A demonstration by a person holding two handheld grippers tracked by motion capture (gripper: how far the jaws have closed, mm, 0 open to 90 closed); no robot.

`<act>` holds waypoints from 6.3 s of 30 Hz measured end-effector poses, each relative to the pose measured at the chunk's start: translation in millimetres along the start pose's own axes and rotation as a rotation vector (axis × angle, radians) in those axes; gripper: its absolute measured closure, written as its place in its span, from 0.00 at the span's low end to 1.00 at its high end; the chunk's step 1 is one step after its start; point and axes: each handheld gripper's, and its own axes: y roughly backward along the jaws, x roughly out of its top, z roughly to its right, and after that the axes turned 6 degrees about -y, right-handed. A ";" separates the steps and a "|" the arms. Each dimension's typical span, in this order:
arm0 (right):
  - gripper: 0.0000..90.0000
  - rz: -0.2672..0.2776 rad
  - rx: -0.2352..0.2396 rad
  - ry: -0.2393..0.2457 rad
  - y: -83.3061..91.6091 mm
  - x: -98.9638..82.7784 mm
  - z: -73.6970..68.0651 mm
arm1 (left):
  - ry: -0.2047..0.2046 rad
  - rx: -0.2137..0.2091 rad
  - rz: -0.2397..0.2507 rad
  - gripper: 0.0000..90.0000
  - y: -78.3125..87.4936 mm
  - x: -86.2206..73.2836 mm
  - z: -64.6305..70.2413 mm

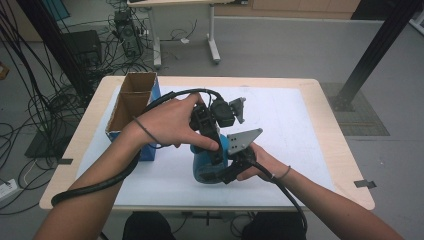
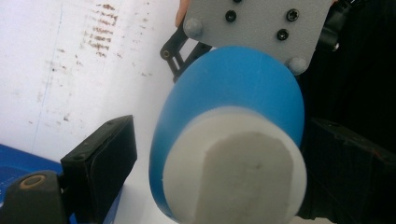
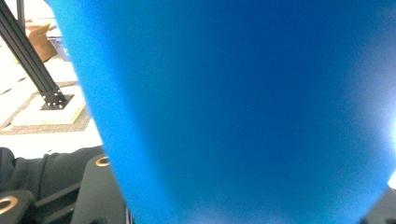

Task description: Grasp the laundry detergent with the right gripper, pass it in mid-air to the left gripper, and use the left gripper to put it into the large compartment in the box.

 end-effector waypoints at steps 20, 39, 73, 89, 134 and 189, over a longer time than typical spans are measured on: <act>0.45 -0.001 -0.005 0.004 0.9 -0.1 1.8 | 0.004 0.000 -0.005 0.12 -0.9 -1.1 -1.6; 0.45 -0.004 -0.006 0.009 -0.2 0.1 0.1 | 0.008 0.006 -0.012 0.12 1.1 -2.2 -1.0; 0.45 -0.011 -0.002 0.017 -0.4 0.7 -1.3 | 0.004 0.001 -0.032 0.12 1.2 -2.1 -1.5; 0.45 -0.023 0.014 0.042 0.7 6.6 -0.6 | -0.033 0.003 -0.054 0.12 3.9 -0.2 1.2; 0.46 -0.012 0.026 0.074 1.0 11.8 -1.2 | -0.106 -0.032 -0.129 0.41 -7.0 8.4 0.0; 0.46 0.000 0.027 0.079 1.8 14.0 -2.8 | -0.093 -0.034 -0.115 0.40 -3.5 7.6 -0.9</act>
